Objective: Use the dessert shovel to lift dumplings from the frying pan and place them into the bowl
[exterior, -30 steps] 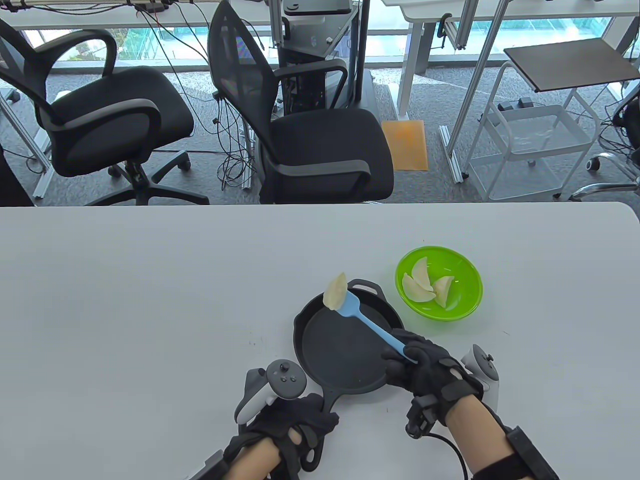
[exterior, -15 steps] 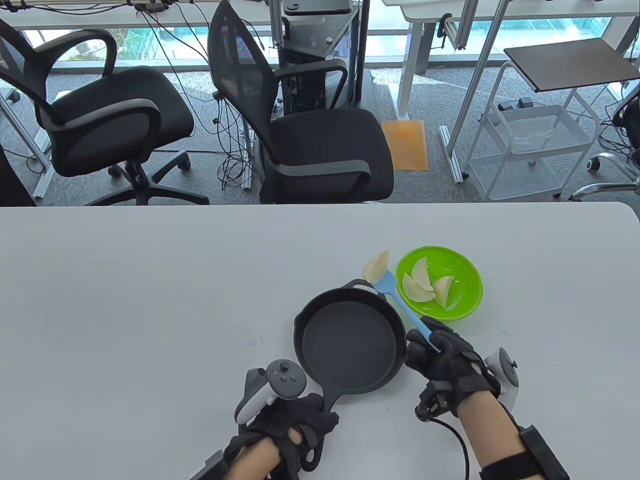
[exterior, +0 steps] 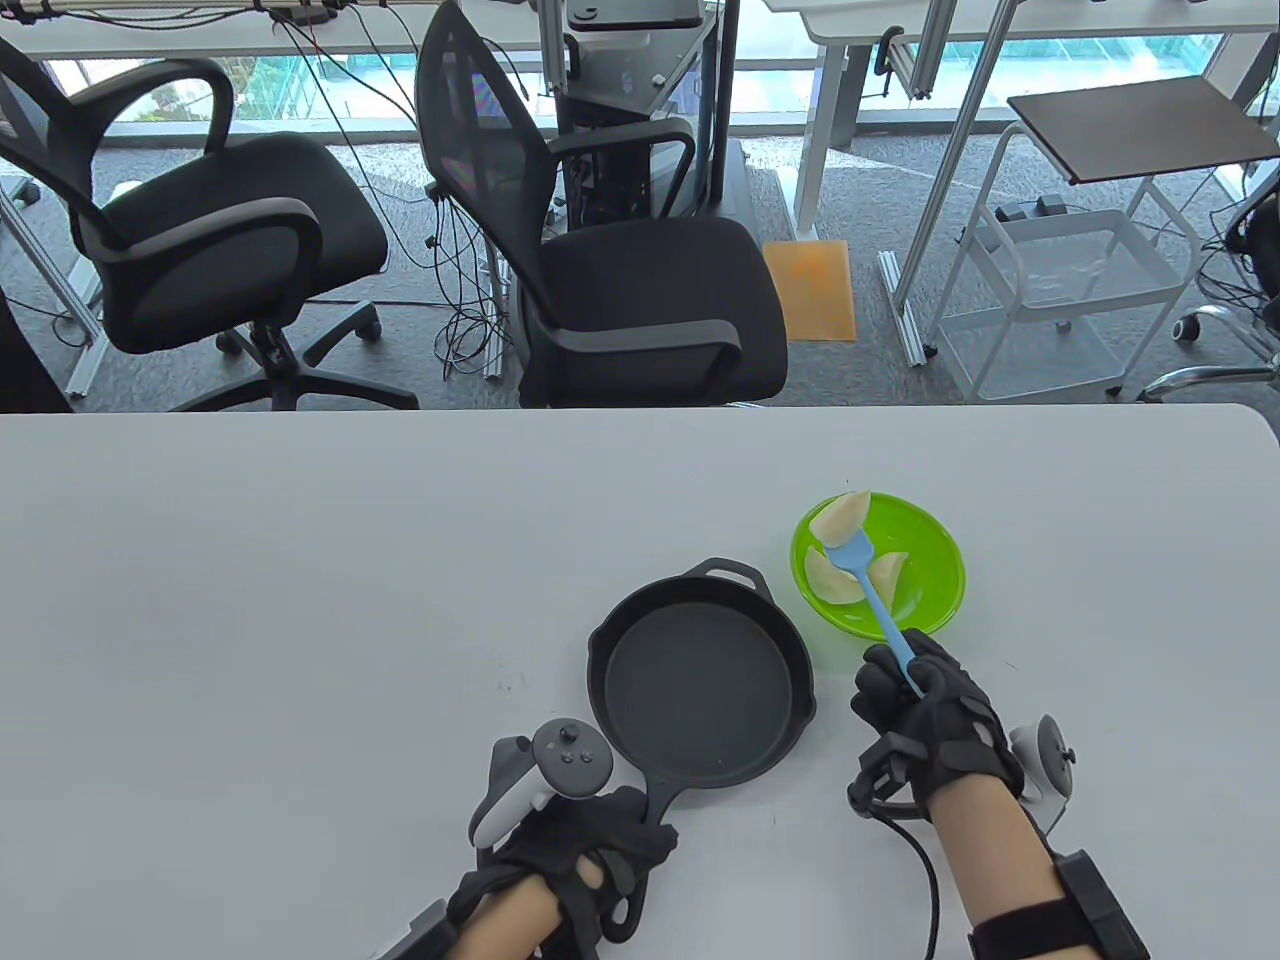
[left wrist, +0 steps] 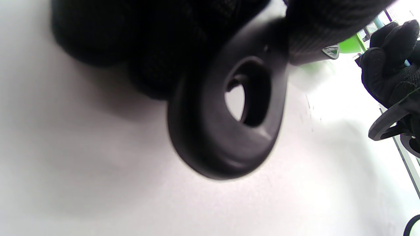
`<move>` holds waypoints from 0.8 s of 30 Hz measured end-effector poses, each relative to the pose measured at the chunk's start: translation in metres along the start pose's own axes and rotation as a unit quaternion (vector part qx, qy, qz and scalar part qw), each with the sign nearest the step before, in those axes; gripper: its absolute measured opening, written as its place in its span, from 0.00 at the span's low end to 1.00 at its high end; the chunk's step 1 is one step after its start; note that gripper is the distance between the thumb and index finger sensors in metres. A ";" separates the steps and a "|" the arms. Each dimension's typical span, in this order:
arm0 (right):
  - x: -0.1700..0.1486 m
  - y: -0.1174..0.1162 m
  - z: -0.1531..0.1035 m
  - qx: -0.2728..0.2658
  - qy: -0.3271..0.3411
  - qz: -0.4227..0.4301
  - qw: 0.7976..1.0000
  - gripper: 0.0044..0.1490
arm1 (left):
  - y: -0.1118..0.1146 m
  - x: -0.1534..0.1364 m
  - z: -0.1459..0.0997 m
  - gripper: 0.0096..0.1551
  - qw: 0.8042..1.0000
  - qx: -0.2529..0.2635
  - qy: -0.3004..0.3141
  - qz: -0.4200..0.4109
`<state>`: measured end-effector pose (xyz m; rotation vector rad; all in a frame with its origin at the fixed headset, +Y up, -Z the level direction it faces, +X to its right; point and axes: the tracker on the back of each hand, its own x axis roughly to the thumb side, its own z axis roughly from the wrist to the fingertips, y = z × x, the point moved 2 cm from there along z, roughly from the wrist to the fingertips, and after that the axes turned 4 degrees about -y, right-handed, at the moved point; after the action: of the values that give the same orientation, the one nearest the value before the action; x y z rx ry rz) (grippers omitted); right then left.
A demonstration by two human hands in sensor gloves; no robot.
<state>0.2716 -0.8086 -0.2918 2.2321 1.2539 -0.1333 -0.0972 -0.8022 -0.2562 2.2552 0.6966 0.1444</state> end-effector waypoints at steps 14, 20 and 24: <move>0.007 0.014 0.008 -0.028 -0.002 0.010 1.000 0.37 | 0.000 0.000 0.000 0.37 1.000 0.000 0.000 0.000; 0.011 0.012 0.009 -0.014 -0.004 0.024 1.000 0.39 | 0.000 0.000 0.000 0.37 1.000 0.002 0.000 0.000; 0.013 0.007 0.009 0.022 -0.005 0.051 0.998 0.41 | 0.000 0.000 0.000 0.37 1.000 0.001 0.000 0.000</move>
<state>0.2867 -0.8062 -0.3009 2.3243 1.1384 -0.1337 -0.0972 -0.8027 -0.2562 2.2574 0.6959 0.1429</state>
